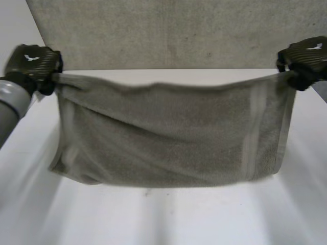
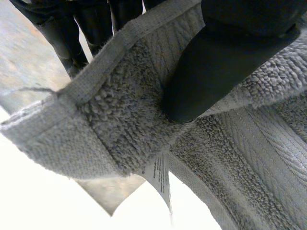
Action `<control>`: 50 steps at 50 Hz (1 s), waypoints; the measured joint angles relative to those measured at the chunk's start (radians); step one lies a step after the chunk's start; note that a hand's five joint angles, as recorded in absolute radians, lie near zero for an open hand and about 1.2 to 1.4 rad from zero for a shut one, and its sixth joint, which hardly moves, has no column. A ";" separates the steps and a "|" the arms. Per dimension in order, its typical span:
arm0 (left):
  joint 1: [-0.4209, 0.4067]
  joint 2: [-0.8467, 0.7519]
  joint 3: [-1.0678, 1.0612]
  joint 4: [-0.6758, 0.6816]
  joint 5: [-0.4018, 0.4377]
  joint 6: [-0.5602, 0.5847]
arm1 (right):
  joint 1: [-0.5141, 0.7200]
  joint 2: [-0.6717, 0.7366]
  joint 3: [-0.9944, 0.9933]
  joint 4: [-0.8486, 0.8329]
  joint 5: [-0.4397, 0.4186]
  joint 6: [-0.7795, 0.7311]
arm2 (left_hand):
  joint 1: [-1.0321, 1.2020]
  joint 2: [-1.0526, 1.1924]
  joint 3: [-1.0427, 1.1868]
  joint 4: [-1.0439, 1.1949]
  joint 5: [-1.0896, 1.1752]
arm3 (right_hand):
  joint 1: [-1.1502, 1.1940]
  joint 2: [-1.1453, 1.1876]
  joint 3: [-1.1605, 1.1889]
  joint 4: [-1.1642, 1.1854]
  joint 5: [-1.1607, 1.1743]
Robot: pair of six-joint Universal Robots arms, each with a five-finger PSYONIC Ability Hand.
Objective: Fold the towel.
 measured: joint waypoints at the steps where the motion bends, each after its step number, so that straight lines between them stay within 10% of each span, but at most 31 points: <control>1: -0.011 -0.052 0.047 -0.009 -0.001 0.001 | 0.025 0.044 -0.045 0.008 0.027 -0.011 | 0.000 0.000 0.000 0.000 0.000 | 0.000 0.000 0.000 0.000 0.000; 19: -0.065 -0.335 0.680 -0.061 -0.014 -0.113 | 0.155 0.386 -0.754 -0.173 0.290 0.243 | 0.000 0.000 0.000 0.000 0.000 | 0.002 0.009 0.000 0.000 0.000; 50: 0.011 -0.220 -0.155 0.182 0.061 -0.050 | 0.057 0.033 0.384 -0.313 -0.019 0.016 | 0.000 0.000 0.000 0.000 0.000 | 0.004 0.009 0.000 0.000 0.000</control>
